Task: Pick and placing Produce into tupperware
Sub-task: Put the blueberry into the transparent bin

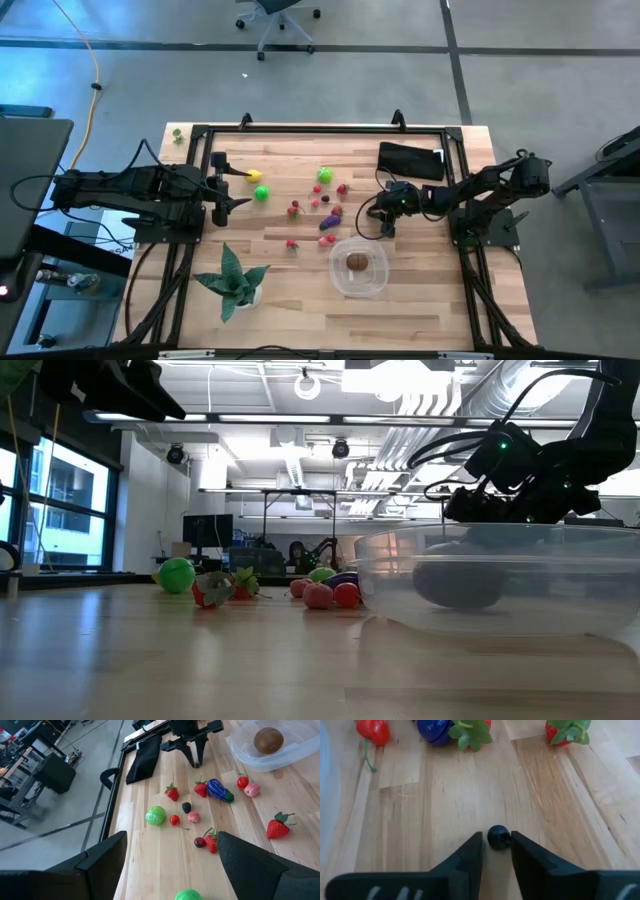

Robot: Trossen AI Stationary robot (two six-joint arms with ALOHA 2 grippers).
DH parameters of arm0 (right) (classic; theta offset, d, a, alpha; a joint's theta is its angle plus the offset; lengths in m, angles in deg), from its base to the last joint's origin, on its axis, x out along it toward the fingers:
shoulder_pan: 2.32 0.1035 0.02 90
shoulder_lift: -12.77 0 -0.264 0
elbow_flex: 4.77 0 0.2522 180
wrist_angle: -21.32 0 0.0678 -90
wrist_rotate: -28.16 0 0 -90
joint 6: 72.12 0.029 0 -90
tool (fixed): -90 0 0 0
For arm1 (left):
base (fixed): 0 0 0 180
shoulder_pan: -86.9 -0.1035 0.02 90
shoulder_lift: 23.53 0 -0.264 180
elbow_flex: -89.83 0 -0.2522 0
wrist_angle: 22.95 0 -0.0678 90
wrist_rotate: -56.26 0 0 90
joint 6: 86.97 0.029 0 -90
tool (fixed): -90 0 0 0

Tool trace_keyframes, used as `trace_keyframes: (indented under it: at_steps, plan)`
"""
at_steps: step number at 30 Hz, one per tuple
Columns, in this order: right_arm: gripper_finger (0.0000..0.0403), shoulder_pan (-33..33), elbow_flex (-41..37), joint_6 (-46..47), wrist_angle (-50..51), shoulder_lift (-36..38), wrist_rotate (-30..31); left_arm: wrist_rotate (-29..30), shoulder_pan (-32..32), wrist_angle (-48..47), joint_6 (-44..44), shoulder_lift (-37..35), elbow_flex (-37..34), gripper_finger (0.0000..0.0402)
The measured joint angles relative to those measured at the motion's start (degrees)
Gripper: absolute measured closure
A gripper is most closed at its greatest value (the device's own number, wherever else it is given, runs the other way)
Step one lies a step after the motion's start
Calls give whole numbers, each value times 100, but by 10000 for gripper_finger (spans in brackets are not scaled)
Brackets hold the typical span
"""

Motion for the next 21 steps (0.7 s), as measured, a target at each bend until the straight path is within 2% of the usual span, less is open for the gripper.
trace_keyframes:
  at_steps: [10,15,18,21]
  plan:
    - [352,4,0,32,-196,-2,-30,0,0,2,-2,0,0,103]
    - [356,2,-1,32,-420,9,-16,-2,0,2,-2,0,0,103]
    - [356,2,31,27,-542,155,-14,-2,0,2,-2,2,0,103]
    - [356,2,231,-29,-251,480,-47,-2,0,2,-2,0,0,103]
